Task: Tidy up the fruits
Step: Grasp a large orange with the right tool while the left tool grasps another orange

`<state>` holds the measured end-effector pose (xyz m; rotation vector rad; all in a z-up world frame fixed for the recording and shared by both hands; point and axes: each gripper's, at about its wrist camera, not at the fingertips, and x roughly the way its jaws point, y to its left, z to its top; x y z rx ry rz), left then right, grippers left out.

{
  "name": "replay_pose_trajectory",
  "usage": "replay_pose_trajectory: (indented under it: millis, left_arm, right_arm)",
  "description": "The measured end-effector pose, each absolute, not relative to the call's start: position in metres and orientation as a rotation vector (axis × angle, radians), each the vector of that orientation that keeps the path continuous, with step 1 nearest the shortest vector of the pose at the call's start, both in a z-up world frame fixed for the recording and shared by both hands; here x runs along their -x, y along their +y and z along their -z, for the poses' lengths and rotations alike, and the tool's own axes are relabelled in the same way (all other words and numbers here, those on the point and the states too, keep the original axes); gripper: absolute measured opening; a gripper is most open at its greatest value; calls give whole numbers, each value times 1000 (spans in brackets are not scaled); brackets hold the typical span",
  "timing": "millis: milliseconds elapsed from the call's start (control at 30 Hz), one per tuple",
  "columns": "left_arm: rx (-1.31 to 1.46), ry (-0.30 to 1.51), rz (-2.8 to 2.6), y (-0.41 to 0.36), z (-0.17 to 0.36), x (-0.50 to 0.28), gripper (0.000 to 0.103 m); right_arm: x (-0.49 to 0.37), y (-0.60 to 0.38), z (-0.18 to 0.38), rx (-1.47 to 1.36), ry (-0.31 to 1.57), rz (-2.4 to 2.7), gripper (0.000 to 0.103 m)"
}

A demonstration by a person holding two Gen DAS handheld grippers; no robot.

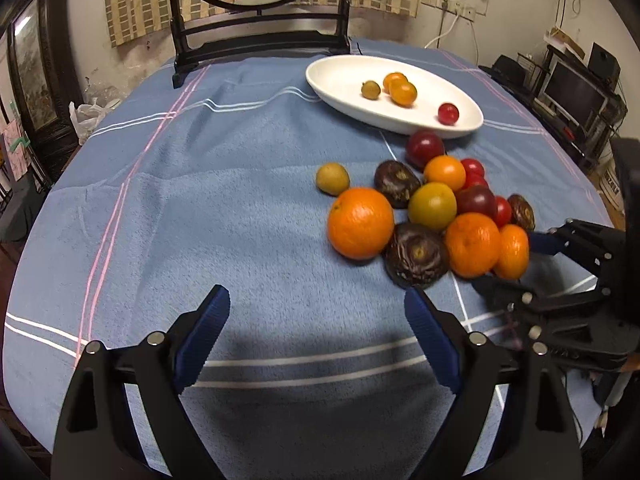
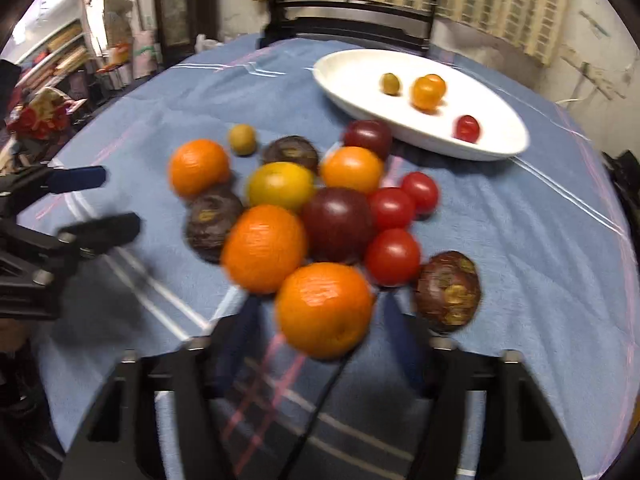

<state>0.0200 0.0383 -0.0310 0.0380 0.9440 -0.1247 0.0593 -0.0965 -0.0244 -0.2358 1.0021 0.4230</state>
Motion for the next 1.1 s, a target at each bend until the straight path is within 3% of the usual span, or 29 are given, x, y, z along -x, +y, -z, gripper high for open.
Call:
replay_pose_trajectory:
  millis: [100,600,833,867,933,1000,1100]
  left_arm:
    - [-46,954,134,34,33,-19,87]
    - [-29,964,146,35,37,-53,86]
    - [26,982,242,27,43,-77,80]
    - [37,983,249,27,43,-80,78]
    - [114,1000,318,32,44,-87,50]
    - [153,1013,334,35,44,-91,41]
    - [129,1013,302,35,43,-89,41]
  right_arm:
    - [-55,-101,22,232,986,-397,42]
    - [-20,-147,9,75,943,-443,42]
    - [-25,-140,11,64,951,-477,42]
    - [-25,-138,12,65,954,-482,42]
    - [-26,-137,13,66,957,-484,42]
    - [-27,-137,12,64,959,-485,42]
    - [-29,-137,11,60,955,-483,42]
